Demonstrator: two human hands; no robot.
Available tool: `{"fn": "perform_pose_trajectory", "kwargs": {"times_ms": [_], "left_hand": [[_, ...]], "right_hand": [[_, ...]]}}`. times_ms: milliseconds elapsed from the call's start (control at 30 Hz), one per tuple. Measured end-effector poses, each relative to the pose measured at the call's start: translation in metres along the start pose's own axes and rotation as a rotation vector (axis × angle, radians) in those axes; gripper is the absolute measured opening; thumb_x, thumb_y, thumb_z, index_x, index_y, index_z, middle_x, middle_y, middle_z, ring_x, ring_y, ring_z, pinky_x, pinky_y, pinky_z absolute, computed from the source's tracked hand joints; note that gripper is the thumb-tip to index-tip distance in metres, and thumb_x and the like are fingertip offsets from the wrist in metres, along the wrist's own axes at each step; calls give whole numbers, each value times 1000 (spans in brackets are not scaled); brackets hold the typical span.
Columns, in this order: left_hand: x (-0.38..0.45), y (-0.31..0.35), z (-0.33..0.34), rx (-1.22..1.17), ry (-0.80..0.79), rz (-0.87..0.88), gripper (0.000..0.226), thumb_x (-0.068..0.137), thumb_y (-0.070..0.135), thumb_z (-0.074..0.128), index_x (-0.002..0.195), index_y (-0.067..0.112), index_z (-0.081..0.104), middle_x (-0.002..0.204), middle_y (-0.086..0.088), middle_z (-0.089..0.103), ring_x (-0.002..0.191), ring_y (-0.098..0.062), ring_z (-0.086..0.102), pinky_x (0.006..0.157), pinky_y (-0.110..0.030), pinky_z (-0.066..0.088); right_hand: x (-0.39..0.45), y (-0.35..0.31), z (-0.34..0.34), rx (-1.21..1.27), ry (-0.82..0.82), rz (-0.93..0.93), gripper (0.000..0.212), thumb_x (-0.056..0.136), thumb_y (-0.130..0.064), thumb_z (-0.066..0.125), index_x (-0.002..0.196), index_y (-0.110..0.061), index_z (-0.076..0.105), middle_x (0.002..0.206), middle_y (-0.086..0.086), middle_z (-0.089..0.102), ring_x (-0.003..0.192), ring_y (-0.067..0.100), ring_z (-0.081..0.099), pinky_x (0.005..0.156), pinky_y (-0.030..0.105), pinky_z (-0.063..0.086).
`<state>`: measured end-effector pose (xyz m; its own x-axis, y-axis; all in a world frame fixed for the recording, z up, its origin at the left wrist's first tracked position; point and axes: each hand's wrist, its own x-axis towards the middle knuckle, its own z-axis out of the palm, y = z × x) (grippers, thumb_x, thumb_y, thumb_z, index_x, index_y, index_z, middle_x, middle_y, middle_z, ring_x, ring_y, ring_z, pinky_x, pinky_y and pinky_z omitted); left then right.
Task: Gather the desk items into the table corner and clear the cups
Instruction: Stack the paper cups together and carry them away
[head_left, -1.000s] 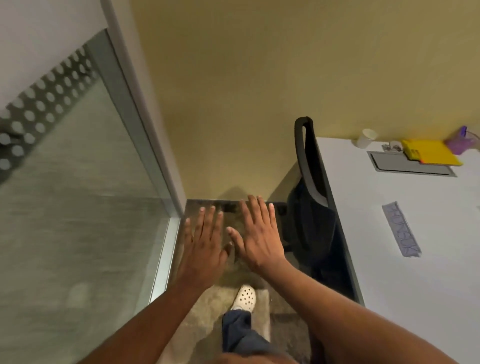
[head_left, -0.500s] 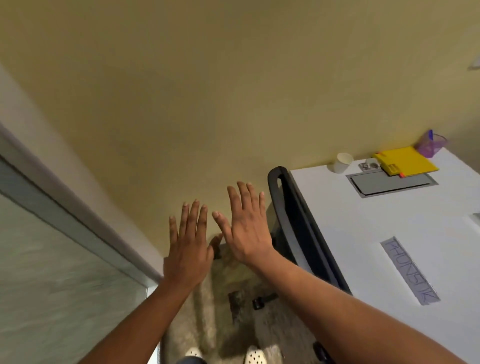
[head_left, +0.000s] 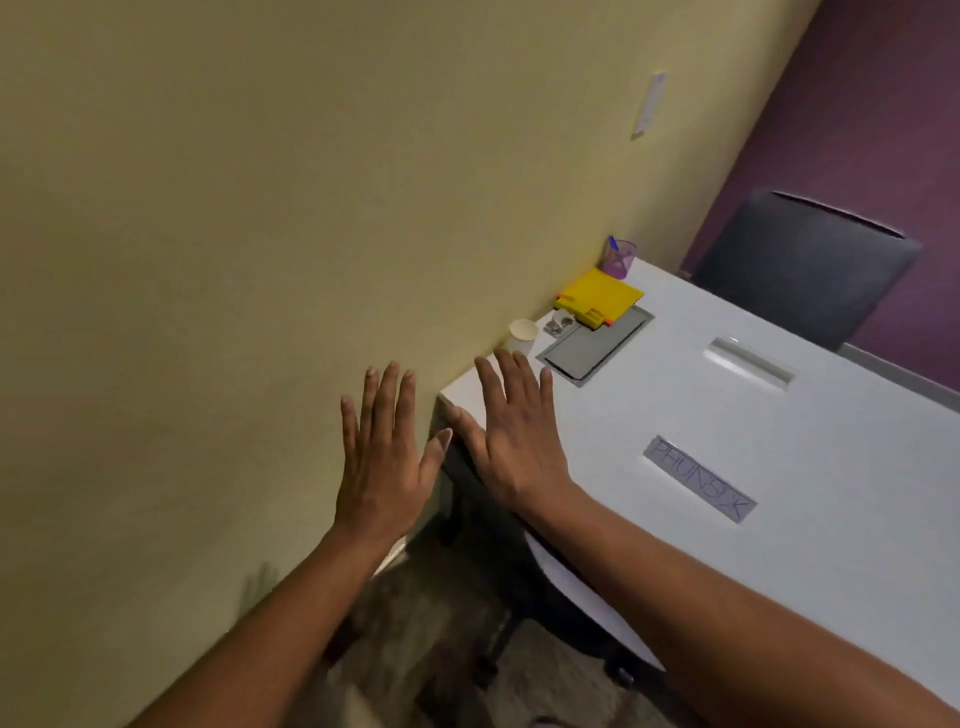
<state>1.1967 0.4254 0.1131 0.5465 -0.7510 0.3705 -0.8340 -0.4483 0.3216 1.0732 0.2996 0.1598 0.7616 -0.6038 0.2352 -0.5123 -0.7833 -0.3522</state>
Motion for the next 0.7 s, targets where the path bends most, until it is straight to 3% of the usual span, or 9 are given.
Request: {"fn": "perform_pose_trajectory", "kwargs": {"times_ms": [233,500,700], "left_hand": [[88,38,39,-150,-73,230,81,104,63,27,167,17,5,177,-9,5,164,-27,-3,131,-59,7],[146,72,93,-100,-277,361,87,102,66,28,166,22,-11,177,-5,-7,163,-21,-14,132,-52,3],[183,75,113,-130,-484,216,90,104,56,48,167,24,-7,177,-1,-12,164,-23,-8,132,-51,10]], "right_hand": [[-2,71,-6,-83,61,285,73,106,-68,15,165,-25,15,174,2,7,162,21,-3,130,49,-7],[26,131,6,-35,39,386,77,103,-70,9,165,-25,13,175,2,4,161,22,-6,130,48,-6],[47,155,25,1,-22,471,78,101,-72,7,166,-29,10,175,-1,-1,162,20,-8,130,47,-9]]}}
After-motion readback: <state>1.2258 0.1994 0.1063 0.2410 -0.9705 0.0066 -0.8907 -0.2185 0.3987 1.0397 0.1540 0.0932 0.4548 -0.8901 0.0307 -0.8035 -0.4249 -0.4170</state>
